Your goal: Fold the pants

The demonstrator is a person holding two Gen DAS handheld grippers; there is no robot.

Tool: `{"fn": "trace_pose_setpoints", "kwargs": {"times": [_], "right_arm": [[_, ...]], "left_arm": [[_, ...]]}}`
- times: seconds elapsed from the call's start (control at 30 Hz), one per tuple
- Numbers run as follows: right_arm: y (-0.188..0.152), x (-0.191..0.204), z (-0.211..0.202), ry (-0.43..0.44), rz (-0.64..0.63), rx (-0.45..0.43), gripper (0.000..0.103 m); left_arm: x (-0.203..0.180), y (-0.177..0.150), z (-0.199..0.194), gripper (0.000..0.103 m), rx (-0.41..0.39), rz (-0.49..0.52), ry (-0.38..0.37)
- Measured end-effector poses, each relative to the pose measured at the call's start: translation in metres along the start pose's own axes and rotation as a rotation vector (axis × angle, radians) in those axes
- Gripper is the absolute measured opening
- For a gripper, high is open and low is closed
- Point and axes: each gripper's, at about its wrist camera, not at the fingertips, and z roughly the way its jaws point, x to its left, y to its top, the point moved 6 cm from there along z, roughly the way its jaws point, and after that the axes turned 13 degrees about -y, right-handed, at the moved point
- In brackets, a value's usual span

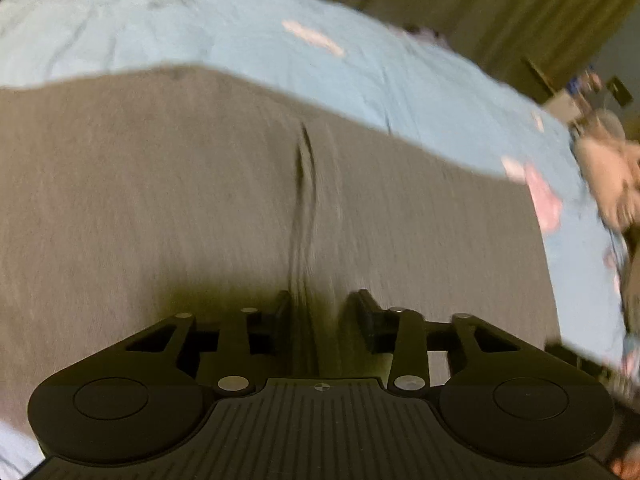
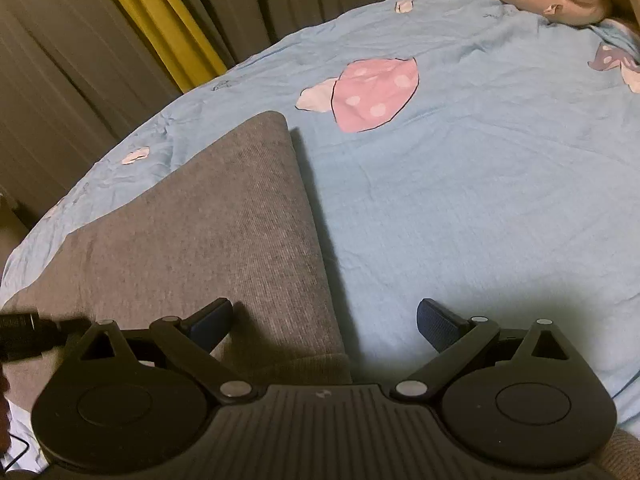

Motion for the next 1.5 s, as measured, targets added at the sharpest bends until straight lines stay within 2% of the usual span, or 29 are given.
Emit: {"fn": "trace_pose_setpoints", "kwargs": {"times": [0.1,0.2,0.23,0.27,0.3,0.37,0.5,0.6,0.63,0.67,0.7,0.73,0.77,0.8,0.87,0.9,0.93,0.97,1.07,1.17,1.23,1.27,1.33,1.4,1.43,1.5], "right_arm": [[0.000,0.001,0.005,-0.007,0.002,0.018,0.099],[0.000,0.002,0.007,-0.011,-0.004,0.019,0.099],[0.000,0.001,0.007,-0.011,-0.005,0.019,0.099],[0.000,0.001,0.007,-0.010,-0.004,0.019,0.099],[0.000,0.001,0.007,-0.009,-0.003,0.018,0.099],[-0.001,0.000,0.007,-0.005,-0.001,0.014,0.099],[0.000,0.004,0.003,0.039,-0.003,-0.023,0.099],[-0.002,0.010,0.002,0.064,-0.021,-0.041,0.099],[-0.003,0.013,0.004,0.050,-0.040,-0.034,0.099],[-0.005,0.015,0.006,0.025,-0.059,-0.028,0.099],[-0.007,0.017,0.008,-0.001,-0.081,-0.020,0.099],[-0.009,0.019,0.010,-0.021,-0.099,-0.010,0.099],[-0.010,0.021,0.012,-0.039,-0.114,-0.004,0.099],[-0.011,0.022,0.010,-0.045,-0.122,-0.011,0.099],[-0.011,0.024,0.003,-0.047,-0.134,-0.054,0.099],[-0.010,0.025,-0.004,-0.052,-0.147,-0.092,0.099],[-0.010,0.027,-0.009,-0.055,-0.163,-0.125,0.099],[-0.011,0.031,-0.013,-0.056,-0.188,-0.154,0.099],[-0.018,0.050,-0.015,-0.093,-0.312,-0.180,0.099],[-0.039,0.071,0.003,-0.210,-0.493,-0.099,0.099],[-0.041,0.078,-0.005,-0.229,-0.504,-0.155,0.099],[-0.042,0.081,-0.012,-0.200,-0.509,-0.180,0.099],[-0.047,0.086,-0.027,-0.125,-0.509,-0.251,0.099],[-0.052,0.093,-0.034,-0.116,-0.562,-0.299,0.099],[-0.056,0.099,-0.030,-0.124,-0.600,-0.287,0.099],[-0.064,0.107,-0.012,-0.155,-0.678,-0.202,0.099]], "left_arm": [[-0.002,0.022,0.005,0.052,-0.039,0.013,-0.012],[0.000,0.037,0.026,0.050,0.007,-0.009,0.008],[0.003,0.037,0.034,0.045,0.032,-0.013,0.027],[0.004,0.039,0.040,0.029,0.042,-0.011,0.028],[0.003,0.040,0.044,0.029,0.047,-0.003,0.026],[-0.004,0.043,0.040,0.019,0.029,0.029,0.034],[-0.024,0.055,0.010,0.016,-0.076,0.146,0.015],[-0.026,0.064,-0.002,0.017,-0.110,0.151,0.015],[-0.022,0.063,-0.001,0.019,-0.098,0.148,0.043],[-0.017,0.060,0.004,0.026,-0.072,0.152,0.075],[-0.010,0.055,0.010,0.028,-0.043,0.154,0.136],[0.000,0.050,0.013,0.026,-0.015,0.164,0.246],[0.007,0.045,0.013,0.031,-0.003,0.186,0.311],[0.011,0.041,0.010,0.036,0.006,0.198,0.340],[0.014,0.027,-0.007,0.064,0.014,0.180,0.286],[0.012,0.021,-0.017,0.071,0.003,0.165,0.246],[0.009,0.013,-0.028,0.082,-0.010,0.150,0.214],[0.007,0.004,-0.037,0.088,-0.019,0.141,0.187],[0.005,-0.020,-0.054,0.088,-0.028,0.109,0.163],[0.020,-0.036,-0.066,0.089,-0.040,0.040,0.193],[0.035,-0.044,-0.078,0.089,-0.054,-0.035,0.209],[0.042,-0.046,-0.085,0.089,-0.070,-0.072,0.209],[0.058,-0.048,-0.104,0.091,-0.136,-0.150,0.214],[0.075,-0.052,-0.127,0.096,-0.228,-0.213,0.220],[0.085,-0.054,-0.138,0.095,-0.268,-0.242,0.227],[0.105,-0.056,-0.154,0.096,-0.329,-0.300,0.238]]}}
